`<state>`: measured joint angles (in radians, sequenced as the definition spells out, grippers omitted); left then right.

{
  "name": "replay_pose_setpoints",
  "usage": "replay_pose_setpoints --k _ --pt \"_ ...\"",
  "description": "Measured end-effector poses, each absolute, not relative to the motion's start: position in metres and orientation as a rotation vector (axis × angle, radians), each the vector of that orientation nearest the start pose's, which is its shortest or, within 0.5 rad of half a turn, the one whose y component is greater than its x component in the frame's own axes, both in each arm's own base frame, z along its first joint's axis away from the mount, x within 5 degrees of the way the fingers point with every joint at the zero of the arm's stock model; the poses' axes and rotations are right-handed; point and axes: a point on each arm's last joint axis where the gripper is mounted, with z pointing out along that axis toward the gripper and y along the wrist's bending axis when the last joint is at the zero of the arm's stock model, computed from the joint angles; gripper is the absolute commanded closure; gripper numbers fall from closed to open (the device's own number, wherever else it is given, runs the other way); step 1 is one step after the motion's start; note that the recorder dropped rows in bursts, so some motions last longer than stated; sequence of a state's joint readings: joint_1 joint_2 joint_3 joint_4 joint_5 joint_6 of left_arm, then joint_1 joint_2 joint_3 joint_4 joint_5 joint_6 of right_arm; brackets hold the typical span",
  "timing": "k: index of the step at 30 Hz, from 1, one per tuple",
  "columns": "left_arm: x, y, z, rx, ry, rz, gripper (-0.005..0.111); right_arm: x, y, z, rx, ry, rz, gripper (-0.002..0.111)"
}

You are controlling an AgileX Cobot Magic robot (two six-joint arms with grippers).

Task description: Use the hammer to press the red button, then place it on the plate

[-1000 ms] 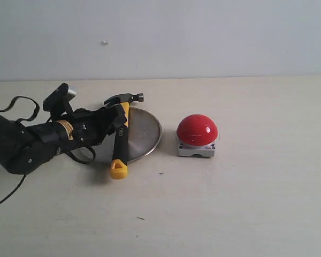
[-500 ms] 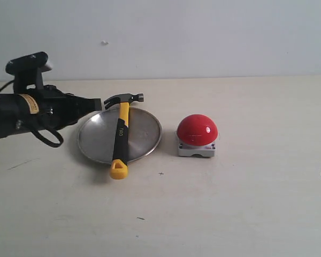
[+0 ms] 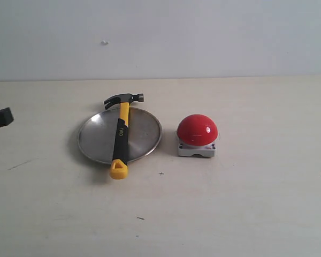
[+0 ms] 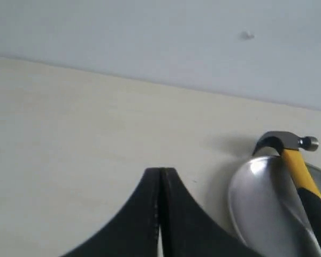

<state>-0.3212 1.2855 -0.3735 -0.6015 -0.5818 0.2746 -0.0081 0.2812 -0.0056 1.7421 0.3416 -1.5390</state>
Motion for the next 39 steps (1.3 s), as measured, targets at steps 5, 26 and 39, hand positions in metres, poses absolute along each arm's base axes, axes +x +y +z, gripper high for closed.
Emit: replay_pose_setpoints --k 5,26,39 --pt "0.197 -0.033 0.217 -0.152 1.790 -0.071 0.107 0.075 0.030 0.202 -0.064 1.709 0.438 0.102" --pt "0.121 -0.012 0.242 -0.166 1.573 -0.233 0.107 0.075 0.029 0.202 -0.063 1.710 0.436 0.102" --pt "0.081 0.005 0.224 -0.314 1.423 -0.277 0.107 0.075 0.029 0.202 -0.063 1.710 0.436 0.102"
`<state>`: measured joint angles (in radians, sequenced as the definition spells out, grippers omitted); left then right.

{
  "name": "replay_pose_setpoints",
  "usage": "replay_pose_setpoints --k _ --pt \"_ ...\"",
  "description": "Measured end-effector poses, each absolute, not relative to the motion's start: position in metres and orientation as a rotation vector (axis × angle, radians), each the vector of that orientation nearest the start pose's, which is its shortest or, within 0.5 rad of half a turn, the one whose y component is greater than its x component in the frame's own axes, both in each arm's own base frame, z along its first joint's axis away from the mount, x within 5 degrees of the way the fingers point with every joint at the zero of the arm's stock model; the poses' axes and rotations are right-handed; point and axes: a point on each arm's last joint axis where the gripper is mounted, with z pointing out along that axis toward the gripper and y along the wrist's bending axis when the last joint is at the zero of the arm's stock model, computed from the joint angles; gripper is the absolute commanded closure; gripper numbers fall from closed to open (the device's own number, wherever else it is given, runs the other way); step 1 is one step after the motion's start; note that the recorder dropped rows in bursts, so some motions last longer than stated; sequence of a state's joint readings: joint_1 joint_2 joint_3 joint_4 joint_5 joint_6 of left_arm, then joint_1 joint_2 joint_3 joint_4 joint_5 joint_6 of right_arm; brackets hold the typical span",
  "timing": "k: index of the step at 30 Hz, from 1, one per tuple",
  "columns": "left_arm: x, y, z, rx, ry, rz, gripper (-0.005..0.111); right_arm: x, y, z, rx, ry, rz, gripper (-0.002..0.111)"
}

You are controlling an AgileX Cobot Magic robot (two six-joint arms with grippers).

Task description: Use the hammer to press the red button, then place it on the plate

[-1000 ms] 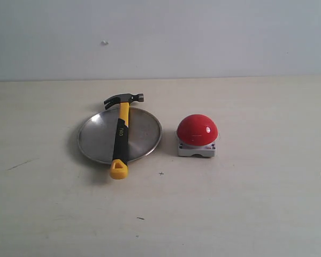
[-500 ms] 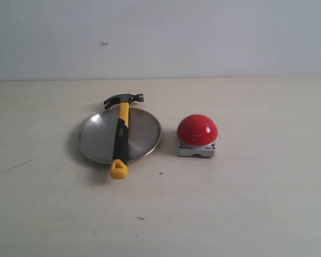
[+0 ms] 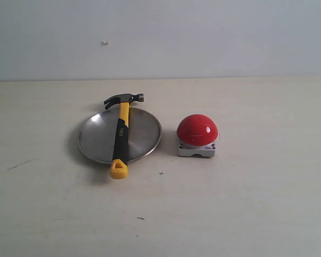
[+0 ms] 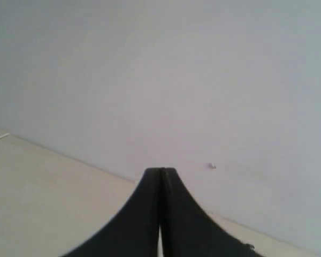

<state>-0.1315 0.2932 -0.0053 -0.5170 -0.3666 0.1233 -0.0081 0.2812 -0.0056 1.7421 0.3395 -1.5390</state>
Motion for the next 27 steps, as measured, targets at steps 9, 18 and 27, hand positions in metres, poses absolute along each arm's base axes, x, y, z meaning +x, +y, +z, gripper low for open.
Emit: replay_pose_setpoints --k 9,18,27 --pt "0.077 -0.004 0.209 -0.204 1.597 -0.294 0.107 0.075 0.029 0.202 -0.063 1.710 0.436 0.102" --pt "0.063 -0.011 0.201 0.079 1.645 -0.169 0.107 0.075 0.029 0.202 -0.063 1.710 0.436 0.102" --pt "0.055 -0.013 0.193 0.193 1.696 -0.129 0.107 0.075 0.029 0.202 -0.063 1.710 0.436 0.102"
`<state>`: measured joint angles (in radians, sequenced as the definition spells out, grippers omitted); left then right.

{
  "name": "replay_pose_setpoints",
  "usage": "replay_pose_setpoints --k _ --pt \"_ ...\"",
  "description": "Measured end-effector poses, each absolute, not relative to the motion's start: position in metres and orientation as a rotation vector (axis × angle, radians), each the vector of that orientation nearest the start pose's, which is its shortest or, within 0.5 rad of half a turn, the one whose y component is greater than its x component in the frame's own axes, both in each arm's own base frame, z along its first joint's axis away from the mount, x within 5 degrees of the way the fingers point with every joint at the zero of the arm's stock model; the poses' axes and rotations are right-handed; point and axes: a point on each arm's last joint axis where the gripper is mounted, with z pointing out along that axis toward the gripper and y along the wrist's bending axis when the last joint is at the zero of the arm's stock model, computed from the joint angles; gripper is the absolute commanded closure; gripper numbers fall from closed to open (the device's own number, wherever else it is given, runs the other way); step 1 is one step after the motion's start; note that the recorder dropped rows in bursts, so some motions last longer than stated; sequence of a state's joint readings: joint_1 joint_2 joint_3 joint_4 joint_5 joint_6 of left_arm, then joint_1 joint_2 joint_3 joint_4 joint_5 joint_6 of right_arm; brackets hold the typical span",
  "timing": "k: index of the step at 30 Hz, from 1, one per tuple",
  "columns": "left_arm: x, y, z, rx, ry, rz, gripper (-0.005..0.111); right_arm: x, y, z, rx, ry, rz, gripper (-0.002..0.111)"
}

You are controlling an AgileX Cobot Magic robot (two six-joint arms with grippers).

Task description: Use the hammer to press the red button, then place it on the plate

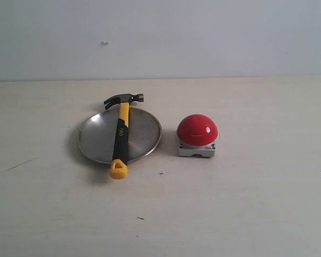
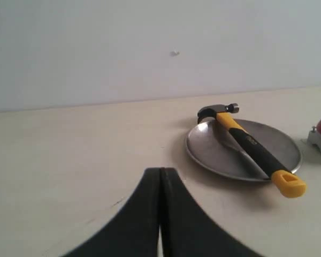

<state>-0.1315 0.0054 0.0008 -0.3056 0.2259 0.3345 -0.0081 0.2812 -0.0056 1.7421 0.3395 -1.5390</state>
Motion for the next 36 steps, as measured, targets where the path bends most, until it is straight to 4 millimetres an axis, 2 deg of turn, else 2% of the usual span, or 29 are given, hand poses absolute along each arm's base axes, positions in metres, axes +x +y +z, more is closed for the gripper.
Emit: replay_pose_setpoints --k 12,36 --pt "0.0543 -0.0122 0.1894 0.257 1.727 -0.058 0.107 0.0753 0.0293 0.2021 -0.063 1.710 0.436 0.102" --pt "0.0543 -0.0119 0.1894 0.234 1.731 -0.072 0.107 0.0756 0.0283 0.2019 -0.070 1.710 0.412 0.102"
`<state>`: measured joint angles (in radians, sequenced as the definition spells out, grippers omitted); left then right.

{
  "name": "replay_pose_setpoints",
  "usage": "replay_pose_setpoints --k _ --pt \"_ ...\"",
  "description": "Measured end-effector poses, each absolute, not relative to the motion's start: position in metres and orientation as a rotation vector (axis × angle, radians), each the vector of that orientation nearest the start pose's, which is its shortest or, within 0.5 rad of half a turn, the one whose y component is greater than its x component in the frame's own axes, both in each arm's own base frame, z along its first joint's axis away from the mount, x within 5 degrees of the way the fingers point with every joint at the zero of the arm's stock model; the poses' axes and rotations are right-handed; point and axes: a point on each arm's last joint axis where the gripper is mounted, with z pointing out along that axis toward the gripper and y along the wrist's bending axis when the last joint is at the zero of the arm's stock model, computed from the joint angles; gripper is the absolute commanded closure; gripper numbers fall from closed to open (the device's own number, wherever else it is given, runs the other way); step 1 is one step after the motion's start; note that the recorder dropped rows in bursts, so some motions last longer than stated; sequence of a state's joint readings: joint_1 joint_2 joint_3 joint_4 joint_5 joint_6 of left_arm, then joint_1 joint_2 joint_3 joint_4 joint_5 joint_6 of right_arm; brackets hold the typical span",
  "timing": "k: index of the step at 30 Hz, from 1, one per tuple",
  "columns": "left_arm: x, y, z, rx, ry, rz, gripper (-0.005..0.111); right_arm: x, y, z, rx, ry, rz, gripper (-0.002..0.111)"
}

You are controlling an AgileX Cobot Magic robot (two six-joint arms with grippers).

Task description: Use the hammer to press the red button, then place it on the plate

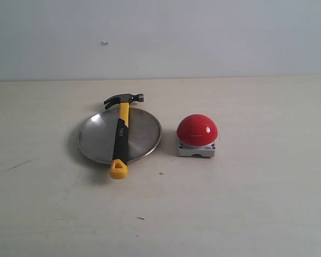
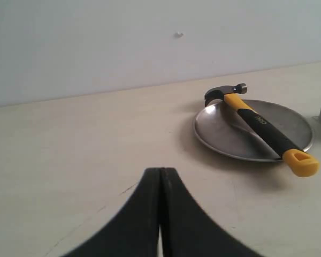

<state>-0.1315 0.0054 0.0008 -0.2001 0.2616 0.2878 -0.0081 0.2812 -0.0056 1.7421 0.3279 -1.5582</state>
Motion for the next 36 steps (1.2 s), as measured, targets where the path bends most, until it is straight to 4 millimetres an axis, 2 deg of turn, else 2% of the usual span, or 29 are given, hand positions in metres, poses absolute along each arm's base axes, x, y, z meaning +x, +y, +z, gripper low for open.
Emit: replay_pose_setpoints --k 3,7,16,24,26,31,36 --pt "0.054 -0.012 0.189 0.234 1.731 -0.072 0.107 0.076 0.027 0.202 -0.082 1.710 0.381 0.102" --pt "0.054 -0.012 0.189 0.234 1.731 -0.072 0.107 0.075 0.020 0.203 -0.131 1.682 0.213 0.102" --pt "0.054 -0.012 0.189 0.234 1.731 -0.072 0.107 0.063 -0.003 0.210 0.014 1.567 -0.042 0.102" --pt "0.054 -0.012 0.189 0.234 1.731 -0.072 0.107 0.063 0.007 0.211 -0.052 1.551 0.063 0.102" --pt "0.054 -0.012 0.189 0.234 1.731 -0.072 0.107 0.063 0.007 0.209 -0.082 1.572 0.037 0.102" --pt "0.054 -0.012 0.189 0.234 1.731 -0.072 0.107 0.063 0.003 0.202 0.077 1.649 0.110 0.102" --pt "0.054 -0.012 0.189 0.234 1.731 -0.072 0.107 0.060 -0.002 0.194 0.104 1.734 0.045 0.102"
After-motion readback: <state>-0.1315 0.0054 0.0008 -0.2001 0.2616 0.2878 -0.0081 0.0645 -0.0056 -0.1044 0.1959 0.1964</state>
